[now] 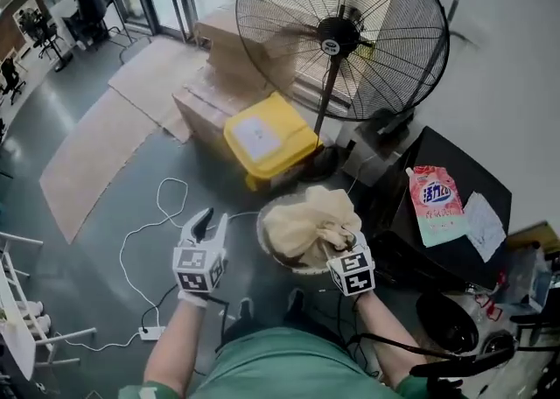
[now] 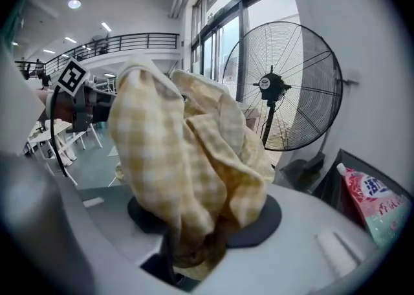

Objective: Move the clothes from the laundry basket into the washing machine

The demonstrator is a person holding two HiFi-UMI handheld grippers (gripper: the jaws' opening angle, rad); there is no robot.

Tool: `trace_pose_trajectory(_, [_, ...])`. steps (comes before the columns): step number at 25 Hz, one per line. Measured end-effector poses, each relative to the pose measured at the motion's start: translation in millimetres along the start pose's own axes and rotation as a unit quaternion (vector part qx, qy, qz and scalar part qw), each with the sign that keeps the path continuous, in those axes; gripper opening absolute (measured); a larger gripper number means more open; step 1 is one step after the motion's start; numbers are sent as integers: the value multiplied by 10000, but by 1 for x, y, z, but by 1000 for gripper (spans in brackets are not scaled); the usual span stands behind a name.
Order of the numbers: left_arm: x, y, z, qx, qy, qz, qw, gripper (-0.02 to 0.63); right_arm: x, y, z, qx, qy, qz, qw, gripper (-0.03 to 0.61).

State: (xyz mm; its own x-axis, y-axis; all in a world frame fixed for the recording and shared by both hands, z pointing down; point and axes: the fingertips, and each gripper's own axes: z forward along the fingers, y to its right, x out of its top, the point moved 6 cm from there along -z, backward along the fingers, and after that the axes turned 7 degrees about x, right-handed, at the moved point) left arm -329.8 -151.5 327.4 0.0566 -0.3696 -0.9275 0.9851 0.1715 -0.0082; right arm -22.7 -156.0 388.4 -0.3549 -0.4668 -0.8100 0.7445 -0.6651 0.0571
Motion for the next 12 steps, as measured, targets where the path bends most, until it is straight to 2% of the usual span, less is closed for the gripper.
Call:
trace_pose_trajectory(6, [5,-17,-10,-598,53,110,9981,120,14,-37,-22,-549,322,475,9968,183])
trace_pose_trajectory(12, [8,-23,-19,-1188,171,296,9923,120,9,-73,-58,-1211,609,876,9869,183])
